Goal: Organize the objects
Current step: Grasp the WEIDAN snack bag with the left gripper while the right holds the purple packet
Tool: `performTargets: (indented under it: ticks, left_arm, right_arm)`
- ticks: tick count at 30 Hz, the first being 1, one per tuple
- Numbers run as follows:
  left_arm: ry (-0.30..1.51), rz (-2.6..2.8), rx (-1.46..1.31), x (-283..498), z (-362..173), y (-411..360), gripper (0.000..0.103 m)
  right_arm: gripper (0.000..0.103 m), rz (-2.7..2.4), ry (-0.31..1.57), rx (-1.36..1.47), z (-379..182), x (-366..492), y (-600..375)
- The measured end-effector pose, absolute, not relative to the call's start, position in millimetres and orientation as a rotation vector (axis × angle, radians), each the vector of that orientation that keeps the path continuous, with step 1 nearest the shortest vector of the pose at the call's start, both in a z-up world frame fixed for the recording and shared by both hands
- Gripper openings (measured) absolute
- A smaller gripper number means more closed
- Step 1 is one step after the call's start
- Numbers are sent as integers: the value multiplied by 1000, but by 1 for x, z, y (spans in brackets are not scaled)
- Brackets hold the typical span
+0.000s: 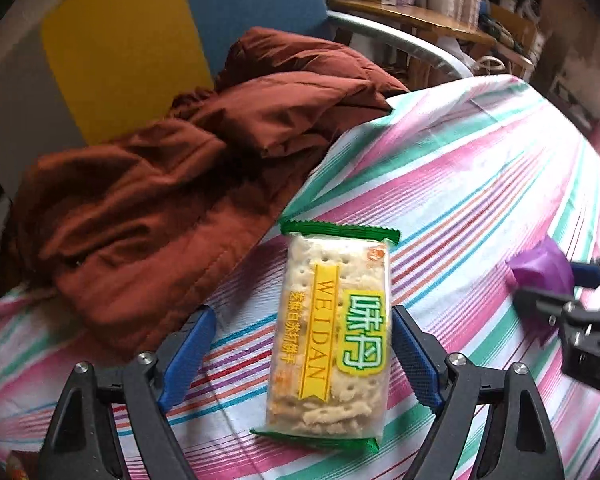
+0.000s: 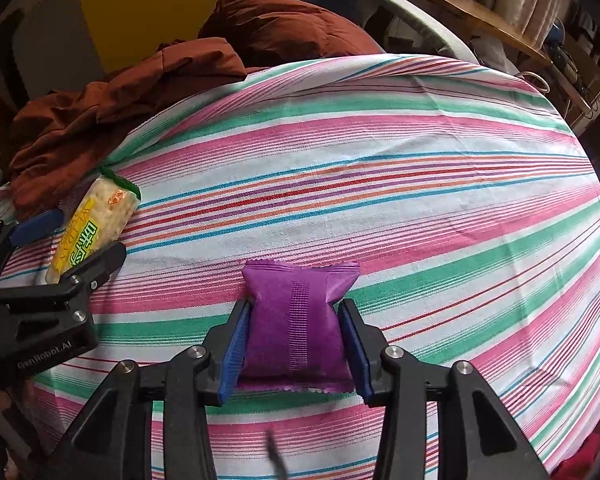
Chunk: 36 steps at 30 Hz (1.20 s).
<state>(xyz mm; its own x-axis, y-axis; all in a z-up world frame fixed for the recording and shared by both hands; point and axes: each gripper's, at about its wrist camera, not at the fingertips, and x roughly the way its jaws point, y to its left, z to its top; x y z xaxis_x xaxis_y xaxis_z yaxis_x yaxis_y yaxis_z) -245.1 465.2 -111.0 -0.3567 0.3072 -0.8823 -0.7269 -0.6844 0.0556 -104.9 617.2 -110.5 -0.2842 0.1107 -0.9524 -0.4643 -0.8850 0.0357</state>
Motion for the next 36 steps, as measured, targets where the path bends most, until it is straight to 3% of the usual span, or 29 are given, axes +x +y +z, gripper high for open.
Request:
performTargets:
  ticks: [18, 36]
  left_arm:
    - [568, 2099, -1263, -250, -114, 470, 103]
    - [488, 2196, -1258, -248, -119, 473, 102]
  right_arm:
    - [47, 2218, 438, -1590, -108, -101, 630]
    - [51, 2210, 445, -1589, -103, -105, 646]
